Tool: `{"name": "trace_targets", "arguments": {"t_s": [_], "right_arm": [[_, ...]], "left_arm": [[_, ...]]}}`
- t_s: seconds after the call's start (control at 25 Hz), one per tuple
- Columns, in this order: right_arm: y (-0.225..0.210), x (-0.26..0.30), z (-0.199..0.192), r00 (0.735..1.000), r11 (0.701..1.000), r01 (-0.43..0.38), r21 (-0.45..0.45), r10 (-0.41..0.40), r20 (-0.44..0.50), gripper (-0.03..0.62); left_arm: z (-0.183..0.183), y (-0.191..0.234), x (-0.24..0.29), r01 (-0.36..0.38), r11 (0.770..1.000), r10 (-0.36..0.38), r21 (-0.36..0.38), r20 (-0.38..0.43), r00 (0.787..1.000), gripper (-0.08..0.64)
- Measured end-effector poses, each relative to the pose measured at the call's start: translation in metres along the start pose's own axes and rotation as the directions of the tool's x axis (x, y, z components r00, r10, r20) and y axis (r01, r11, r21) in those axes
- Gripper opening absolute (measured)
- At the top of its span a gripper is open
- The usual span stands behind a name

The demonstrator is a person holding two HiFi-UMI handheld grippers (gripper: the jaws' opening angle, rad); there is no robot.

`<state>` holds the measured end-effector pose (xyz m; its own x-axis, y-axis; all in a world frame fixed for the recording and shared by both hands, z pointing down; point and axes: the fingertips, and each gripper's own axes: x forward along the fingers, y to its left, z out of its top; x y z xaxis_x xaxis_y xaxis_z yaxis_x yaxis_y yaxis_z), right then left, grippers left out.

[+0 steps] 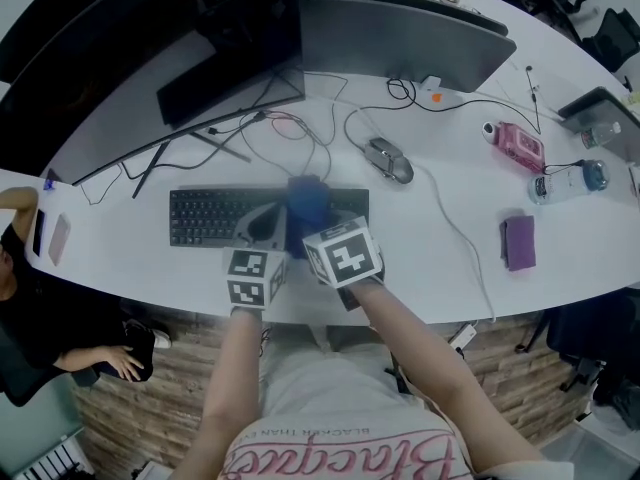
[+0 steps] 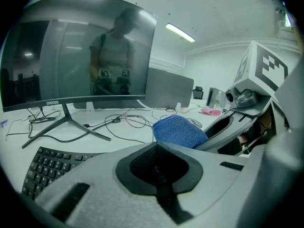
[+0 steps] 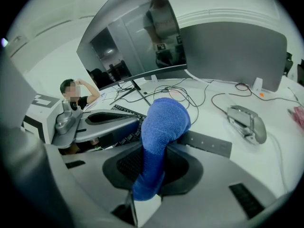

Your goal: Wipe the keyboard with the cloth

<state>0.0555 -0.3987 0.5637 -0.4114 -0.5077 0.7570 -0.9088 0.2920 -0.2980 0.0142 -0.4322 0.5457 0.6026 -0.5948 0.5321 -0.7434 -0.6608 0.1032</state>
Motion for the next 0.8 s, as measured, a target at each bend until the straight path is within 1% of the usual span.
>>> {"name": "trace_targets", "arguments": {"t_s": [0.24, 0.4, 0.56, 0.8], "right_arm": [[-0.020, -0.013, -0.009, 1.000, 1.000, 0.004, 0.016, -0.004, 0.000, 0.087], [-0.035, -0.024, -0.013, 1.000, 1.000, 0.013, 0.023, -0.013, 0.003, 0.087], [-0.045, -0.031, -0.020, 1.000, 0.999, 0.002, 0.033, -0.003, 0.012, 0.087], [-0.068, -0.047, -0.027, 0.999, 0.999, 0.023, 0.044, -0.024, 0.024, 0.087]], "left_arm": [[0.007, -0.020, 0.012, 0.010, 1.000, -0.010, 0.002, 0.015, 1.000, 0.005], [0.009, -0.034, 0.020, 0.019, 1.000, -0.019, 0.012, 0.012, 1.000, 0.005], [0.013, -0.047, 0.026, 0.025, 0.999, -0.026, 0.022, 0.010, 1.000, 0.005], [0.016, -0.065, 0.034, 0.030, 0.999, -0.031, 0.033, 0.014, 0.999, 0.005]]}}
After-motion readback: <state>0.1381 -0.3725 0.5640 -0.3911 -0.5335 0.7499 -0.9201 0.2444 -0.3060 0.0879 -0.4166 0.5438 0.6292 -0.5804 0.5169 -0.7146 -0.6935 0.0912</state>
